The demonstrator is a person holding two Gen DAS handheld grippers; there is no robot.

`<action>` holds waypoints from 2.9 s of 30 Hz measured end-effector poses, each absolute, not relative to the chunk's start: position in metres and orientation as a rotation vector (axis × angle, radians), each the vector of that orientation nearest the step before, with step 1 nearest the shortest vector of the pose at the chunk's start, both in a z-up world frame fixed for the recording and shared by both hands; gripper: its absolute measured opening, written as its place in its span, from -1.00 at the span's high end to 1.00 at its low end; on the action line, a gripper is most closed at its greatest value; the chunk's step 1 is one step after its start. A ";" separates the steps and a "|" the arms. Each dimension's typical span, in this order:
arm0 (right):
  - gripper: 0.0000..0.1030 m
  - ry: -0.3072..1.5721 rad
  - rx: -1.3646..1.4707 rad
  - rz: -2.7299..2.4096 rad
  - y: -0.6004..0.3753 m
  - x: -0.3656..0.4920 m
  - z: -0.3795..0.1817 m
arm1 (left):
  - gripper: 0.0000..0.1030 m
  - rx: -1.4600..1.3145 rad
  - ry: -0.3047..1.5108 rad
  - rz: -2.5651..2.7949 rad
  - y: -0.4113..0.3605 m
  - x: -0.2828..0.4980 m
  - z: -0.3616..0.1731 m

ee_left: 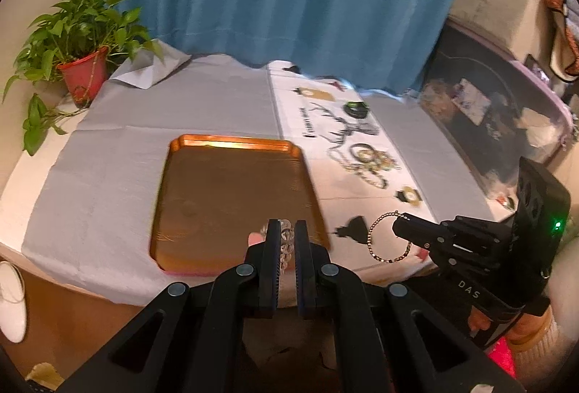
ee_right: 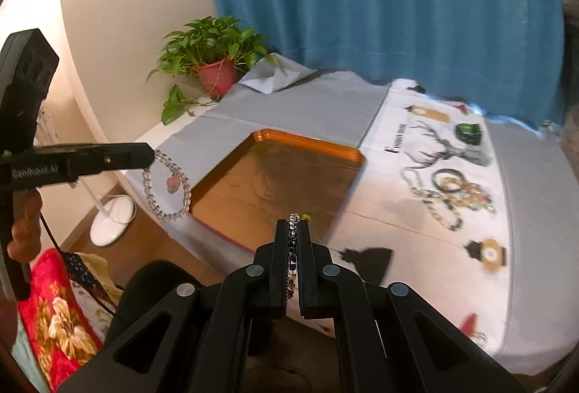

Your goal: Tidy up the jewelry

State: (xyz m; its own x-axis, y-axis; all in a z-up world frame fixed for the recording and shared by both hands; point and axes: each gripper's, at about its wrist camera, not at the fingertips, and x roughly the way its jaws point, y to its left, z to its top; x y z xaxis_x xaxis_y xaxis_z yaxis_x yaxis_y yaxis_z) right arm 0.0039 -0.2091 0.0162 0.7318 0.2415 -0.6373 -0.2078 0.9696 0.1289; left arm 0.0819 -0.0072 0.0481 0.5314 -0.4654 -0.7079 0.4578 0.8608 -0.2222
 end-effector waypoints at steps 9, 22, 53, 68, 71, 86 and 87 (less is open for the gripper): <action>0.92 0.739 0.028 0.277 -0.183 0.072 0.000 | 0.90 0.006 0.865 -0.490 0.000 0.140 0.027; 0.92 0.806 0.004 0.286 -0.164 0.153 -0.038 | 0.90 0.066 0.933 -0.443 -0.012 0.211 -0.019; -0.57 0.839 0.043 0.113 -0.197 0.013 -0.029 | -0.86 0.018 0.915 -0.235 0.019 0.047 -0.017; -0.60 0.696 0.062 0.103 -0.197 -0.089 0.013 | -0.87 0.095 0.776 -0.267 -0.005 -0.040 0.034; -0.60 0.679 0.065 0.105 -0.198 -0.098 0.019 | -0.87 0.096 0.765 -0.265 -0.005 -0.046 0.038; -0.62 0.668 0.084 0.089 -0.208 -0.106 0.021 | -0.87 0.114 0.760 -0.266 -0.012 -0.052 0.040; -0.62 0.668 0.086 0.089 -0.209 -0.106 0.020 | -0.87 0.116 0.763 -0.265 -0.013 -0.051 0.040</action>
State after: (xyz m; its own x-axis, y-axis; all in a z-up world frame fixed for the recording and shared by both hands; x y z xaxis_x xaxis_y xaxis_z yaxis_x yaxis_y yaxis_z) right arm -0.1057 -0.2094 0.0201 0.7814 0.1096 -0.6144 -0.0546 0.9927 0.1076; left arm -0.0507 -0.0126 0.0395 0.6915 -0.1946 -0.6956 0.2782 0.9605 0.0078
